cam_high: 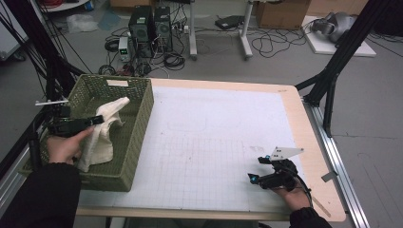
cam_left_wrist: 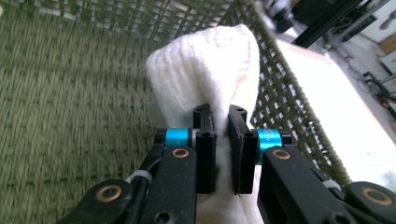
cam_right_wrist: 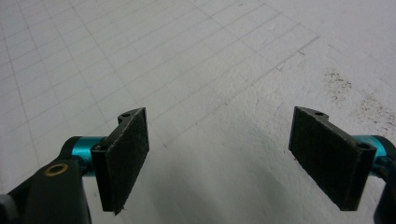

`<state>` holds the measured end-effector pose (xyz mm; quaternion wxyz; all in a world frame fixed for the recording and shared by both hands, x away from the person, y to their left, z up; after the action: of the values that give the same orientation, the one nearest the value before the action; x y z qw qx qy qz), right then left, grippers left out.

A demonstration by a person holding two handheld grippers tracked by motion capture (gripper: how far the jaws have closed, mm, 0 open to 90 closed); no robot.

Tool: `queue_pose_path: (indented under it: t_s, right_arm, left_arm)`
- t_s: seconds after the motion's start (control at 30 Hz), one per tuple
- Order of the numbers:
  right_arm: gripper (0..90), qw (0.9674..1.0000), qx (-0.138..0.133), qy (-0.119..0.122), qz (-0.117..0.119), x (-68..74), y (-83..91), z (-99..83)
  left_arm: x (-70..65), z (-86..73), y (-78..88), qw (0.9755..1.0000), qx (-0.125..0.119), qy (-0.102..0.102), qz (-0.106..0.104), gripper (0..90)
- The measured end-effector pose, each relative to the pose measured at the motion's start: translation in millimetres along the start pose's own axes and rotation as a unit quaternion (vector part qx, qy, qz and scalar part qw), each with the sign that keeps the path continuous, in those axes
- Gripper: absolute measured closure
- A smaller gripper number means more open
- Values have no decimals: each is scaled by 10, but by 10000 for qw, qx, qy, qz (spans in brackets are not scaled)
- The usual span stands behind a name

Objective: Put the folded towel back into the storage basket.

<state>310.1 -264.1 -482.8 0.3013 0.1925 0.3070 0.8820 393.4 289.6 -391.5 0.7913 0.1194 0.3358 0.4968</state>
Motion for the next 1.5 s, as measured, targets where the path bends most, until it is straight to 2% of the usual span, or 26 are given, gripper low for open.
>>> queue_pose_path:
  t_s: [0.07, 0.13, 0.17, 0.2, 0.27, 0.3, 0.43, 0.5, 0.6, 0.77, 1.2, 1.5]
  right_arm:
    - [194, 10000, 2, -4, -7, -2, -3, -1]
    - [194, 10000, 11, 21, -15, -2, -11, 0]
    - [194, 10000, 9, 2, -12, 6, -17, 1]
    - [194, 10000, 12, 23, -6, 10, -24, 5]
    - [194, 9999, 53, 82, 26, 29, -43, 5]
    - [194, 9999, 51, 113, 50, 46, -43, 11]
    - [194, 9999, 24, 120, 61, 47, -57, 36]
    - [194, 9999, 11, 129, 68, 55, -59, 41]
    - [194, 9998, 8, 167, 71, 66, -46, 42]
    - [194, 9999, -32, 122, 50, 57, -27, 48]
    - [194, 9998, -32, 167, 65, 66, -40, 53]
    - [194, 9998, -32, 166, 82, 71, -46, 56]
  left_arm:
    - [-3, 16, -24, 10000, -49, 60, 12, 827]
    - [-2, 111, -45, 9985, -519, 185, -44, 826]
    - [17, 161, -70, 9969, -766, 147, 76, 814]
    - [46, 183, -111, 9961, -837, 134, 245, 752]
    - [64, 164, -190, 9976, -601, 229, 249, 630]
    - [63, 142, -205, 9982, -505, 148, 296, 607]
    - [76, 75, -174, 9990, -223, 40, 379, 577]
    - [74, 61, -154, 9991, -216, 78, 351, 577]
    - [94, 25, -148, 9988, -181, 154, 422, 576]
    - [89, -6, -132, 9989, -175, 122, 413, 576]
    - [-8, 22, 48, 9994, -67, -319, 67, 626]
    - [-84, 26, 97, 9979, 100, -630, -70, 634]
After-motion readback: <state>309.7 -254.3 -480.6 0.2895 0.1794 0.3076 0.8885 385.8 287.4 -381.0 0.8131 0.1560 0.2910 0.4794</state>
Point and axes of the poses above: each handheld gripper's, and its own axes: y roughly backward along the jaws, z roughly out of its top, x roughly to its left, the point moved 7 cm from there along -y, roughly forward along the jaws, and after that the axes turned 4 degrees about -y, right-handed, at the moved point
